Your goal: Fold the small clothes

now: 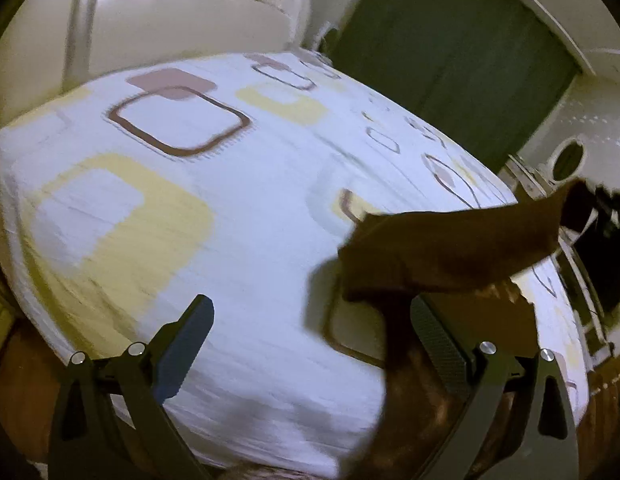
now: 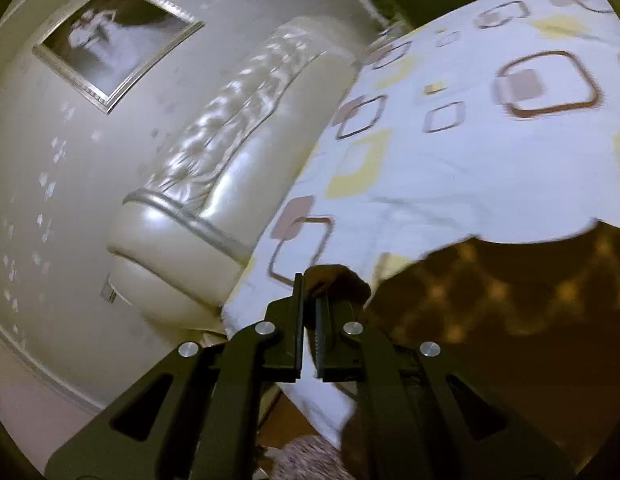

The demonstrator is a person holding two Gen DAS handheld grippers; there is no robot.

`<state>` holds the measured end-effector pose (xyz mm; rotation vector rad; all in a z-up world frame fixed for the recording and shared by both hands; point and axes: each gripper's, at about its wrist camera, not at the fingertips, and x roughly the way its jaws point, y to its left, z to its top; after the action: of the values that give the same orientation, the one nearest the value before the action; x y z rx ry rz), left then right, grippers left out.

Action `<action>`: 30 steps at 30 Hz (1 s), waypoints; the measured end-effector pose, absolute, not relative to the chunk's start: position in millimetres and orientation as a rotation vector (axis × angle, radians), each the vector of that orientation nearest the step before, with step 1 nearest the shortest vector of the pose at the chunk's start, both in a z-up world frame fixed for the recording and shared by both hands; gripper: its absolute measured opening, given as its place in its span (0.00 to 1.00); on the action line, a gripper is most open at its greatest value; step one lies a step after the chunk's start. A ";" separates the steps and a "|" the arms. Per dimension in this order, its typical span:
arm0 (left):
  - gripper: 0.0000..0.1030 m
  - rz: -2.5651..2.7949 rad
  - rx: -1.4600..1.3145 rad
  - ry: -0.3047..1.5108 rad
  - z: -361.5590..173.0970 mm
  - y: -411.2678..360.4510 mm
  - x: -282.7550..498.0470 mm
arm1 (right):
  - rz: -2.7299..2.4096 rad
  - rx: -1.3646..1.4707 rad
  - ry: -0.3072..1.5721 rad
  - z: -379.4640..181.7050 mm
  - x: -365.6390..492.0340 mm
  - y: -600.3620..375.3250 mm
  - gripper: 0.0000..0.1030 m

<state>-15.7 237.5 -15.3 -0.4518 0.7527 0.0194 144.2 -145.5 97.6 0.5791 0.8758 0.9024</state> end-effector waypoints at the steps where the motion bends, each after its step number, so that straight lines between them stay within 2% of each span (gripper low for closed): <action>1: 0.95 0.005 -0.451 0.761 -16.2 231.7 -13.5 | 0.895 0.582 0.877 92.1 142.7 -158.4 0.04; 12: 0.95 -0.081 -0.380 0.843 -26.3 171.2 13.2 | 0.647 0.737 0.995 -31.3 128.9 -295.6 0.04; 27: 0.95 -0.087 -0.310 0.894 -40.4 132.8 42.0 | 0.513 0.871 1.041 -103.7 119.0 -363.9 0.04; 30: 0.95 -0.090 -0.304 0.903 -43.7 127.1 44.8 | 0.543 0.904 1.063 -114.7 120.3 -362.5 0.09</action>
<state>44.8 127.1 -43.7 -0.3039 0.9033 -0.0902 120.3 -362.5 -114.7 0.9038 1.0625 0.5429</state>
